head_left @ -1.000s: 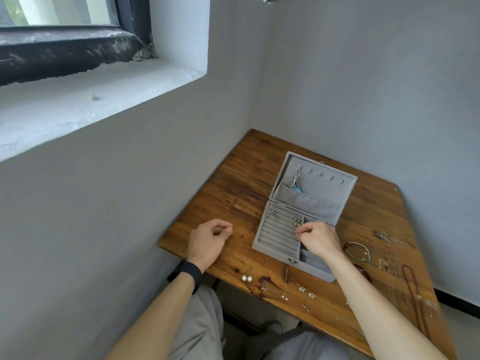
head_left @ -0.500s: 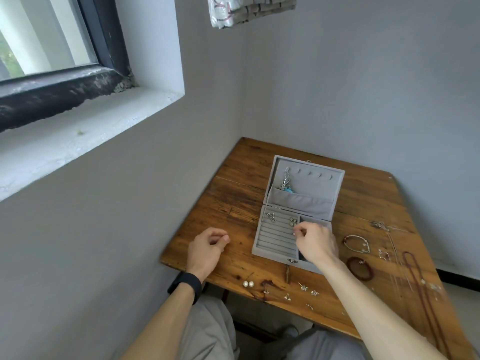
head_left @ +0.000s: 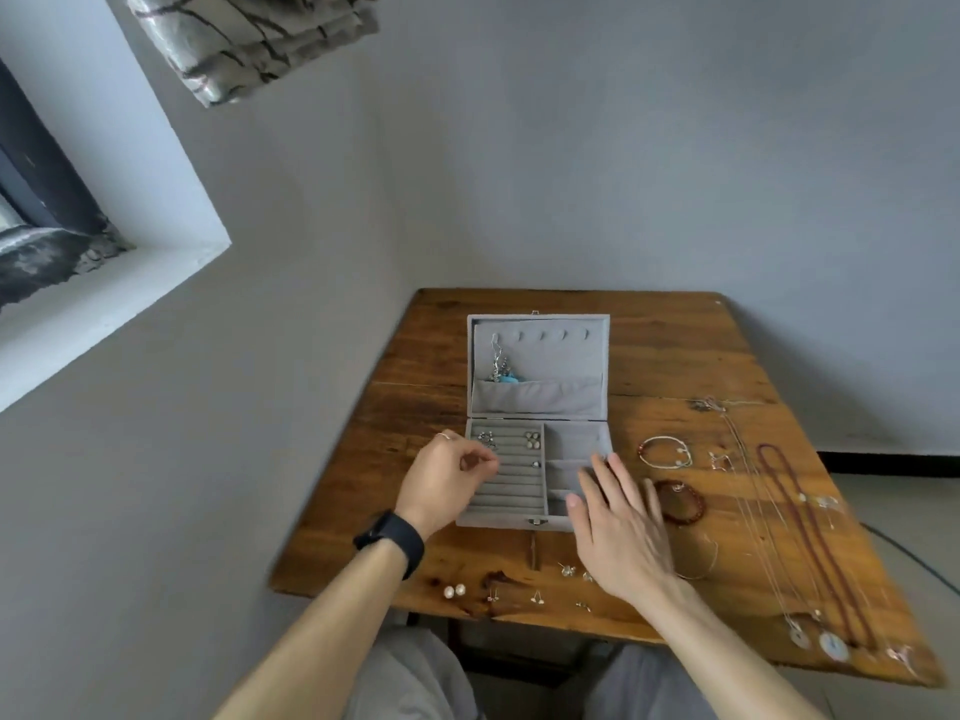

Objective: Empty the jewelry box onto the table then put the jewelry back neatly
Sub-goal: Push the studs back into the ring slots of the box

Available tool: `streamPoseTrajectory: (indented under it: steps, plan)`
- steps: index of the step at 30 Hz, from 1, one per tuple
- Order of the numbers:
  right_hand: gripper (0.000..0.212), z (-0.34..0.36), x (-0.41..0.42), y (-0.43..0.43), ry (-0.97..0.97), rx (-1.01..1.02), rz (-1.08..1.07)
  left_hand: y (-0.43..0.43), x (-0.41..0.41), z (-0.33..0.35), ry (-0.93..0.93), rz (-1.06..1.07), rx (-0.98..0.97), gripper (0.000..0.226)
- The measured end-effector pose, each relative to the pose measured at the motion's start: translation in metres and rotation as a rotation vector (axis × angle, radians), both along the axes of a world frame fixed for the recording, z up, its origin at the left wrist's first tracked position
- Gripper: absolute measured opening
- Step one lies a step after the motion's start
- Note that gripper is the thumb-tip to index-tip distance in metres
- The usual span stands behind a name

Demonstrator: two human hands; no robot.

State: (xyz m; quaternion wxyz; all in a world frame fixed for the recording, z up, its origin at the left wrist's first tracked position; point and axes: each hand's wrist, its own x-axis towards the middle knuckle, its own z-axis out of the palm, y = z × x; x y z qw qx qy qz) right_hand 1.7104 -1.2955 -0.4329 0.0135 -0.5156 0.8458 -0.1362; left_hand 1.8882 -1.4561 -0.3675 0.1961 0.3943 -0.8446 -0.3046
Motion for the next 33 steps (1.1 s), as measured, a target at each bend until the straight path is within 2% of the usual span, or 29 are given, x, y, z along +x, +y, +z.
streamPoseTrajectory:
  steps: [5, 8, 11, 21, 26, 29, 33]
  plan:
    - [0.081, -0.002, 0.002, -0.001, -0.024, -0.043, -0.011, -0.001, -0.040, -0.004, -0.185, -0.046, -0.034, 0.008]
    - [0.073, -0.003, 0.003, 0.000, -0.054, -0.055, -0.010, -0.004, -0.054, -0.008, -0.194, -0.056, 0.012, 0.004]
    - [0.077, -0.003, 0.001, 0.001, -0.076, -0.079, -0.007, -0.006, -0.062, -0.011, -0.182, -0.087, 0.062, 0.002]
    - [0.069, -0.007, 0.000, 0.002, -0.099, -0.125, -0.010, -0.010, -0.067, -0.015, -0.183, -0.097, 0.110, 0.010]
    - [0.069, -0.008, 0.000, 0.002, -0.111, -0.121, -0.016, -0.003, -0.067, -0.020, -0.155, -0.031, -0.027, 0.013]
    - [0.072, -0.007, 0.000, 0.002, -0.120, -0.118, -0.017, 0.004, -0.064, -0.025, -0.136, -0.008, -0.138, 0.002]
    - [0.075, -0.005, -0.001, 0.001, -0.119, -0.114, -0.018, 0.011, -0.057, -0.032, -0.129, -0.022, -0.280, 0.019]
